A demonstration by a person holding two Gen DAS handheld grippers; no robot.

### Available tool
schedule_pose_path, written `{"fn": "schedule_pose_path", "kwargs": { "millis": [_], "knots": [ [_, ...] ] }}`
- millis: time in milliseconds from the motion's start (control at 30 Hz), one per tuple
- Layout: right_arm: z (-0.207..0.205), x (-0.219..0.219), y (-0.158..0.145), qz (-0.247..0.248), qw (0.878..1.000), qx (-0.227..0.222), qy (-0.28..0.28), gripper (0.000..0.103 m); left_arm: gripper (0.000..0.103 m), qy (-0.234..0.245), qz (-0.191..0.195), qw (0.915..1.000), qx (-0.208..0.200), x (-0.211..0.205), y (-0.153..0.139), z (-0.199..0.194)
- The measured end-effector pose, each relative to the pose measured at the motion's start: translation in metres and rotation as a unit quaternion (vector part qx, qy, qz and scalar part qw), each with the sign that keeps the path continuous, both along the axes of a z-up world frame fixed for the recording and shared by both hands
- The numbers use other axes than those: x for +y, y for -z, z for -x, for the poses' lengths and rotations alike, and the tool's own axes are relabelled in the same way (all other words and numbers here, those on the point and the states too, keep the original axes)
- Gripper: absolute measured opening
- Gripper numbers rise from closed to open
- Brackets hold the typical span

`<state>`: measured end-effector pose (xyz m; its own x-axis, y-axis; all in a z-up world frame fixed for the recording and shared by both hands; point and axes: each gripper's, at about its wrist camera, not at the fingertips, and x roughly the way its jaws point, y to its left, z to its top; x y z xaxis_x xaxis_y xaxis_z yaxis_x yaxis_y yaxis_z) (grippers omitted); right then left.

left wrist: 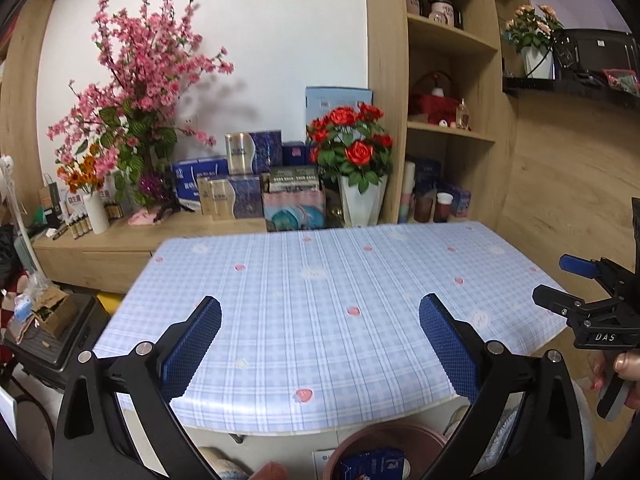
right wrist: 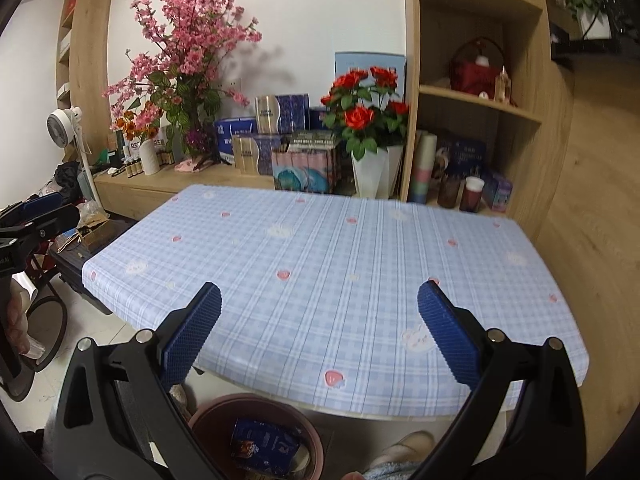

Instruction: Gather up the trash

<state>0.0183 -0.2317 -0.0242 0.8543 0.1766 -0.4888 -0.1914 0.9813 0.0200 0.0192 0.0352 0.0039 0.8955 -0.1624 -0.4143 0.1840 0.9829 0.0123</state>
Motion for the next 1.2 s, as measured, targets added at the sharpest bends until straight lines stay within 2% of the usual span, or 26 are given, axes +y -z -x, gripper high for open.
{"fn": "schedule_pose_path", "kwargs": {
  "millis": [167, 467, 700, 1200],
  "knots": [
    [0.002, 0.006, -0.018, 0.003, 1.0, -0.012, -0.004, 0.097, 0.097, -0.007, 0.003, 0.9999, -0.011, 0.003, -0.014, 0.004],
    [0.006, 0.01, -0.033, 0.006, 1.0, -0.029, -0.005, 0.097, 0.097, -0.018, 0.019, 0.9996, -0.013, 0.007, -0.026, 0.006],
    [0.007, 0.009, -0.035, 0.007, 0.999, -0.031, -0.004, 0.097, 0.097, -0.022, 0.02, 0.9995, -0.009, 0.007, -0.026, 0.005],
    [0.007, 0.007, -0.036, 0.007, 1.0, -0.031, -0.003, 0.097, 0.097, -0.016, -0.004, 0.9998, -0.01, -0.001, -0.024, 0.005]
  ]
}}
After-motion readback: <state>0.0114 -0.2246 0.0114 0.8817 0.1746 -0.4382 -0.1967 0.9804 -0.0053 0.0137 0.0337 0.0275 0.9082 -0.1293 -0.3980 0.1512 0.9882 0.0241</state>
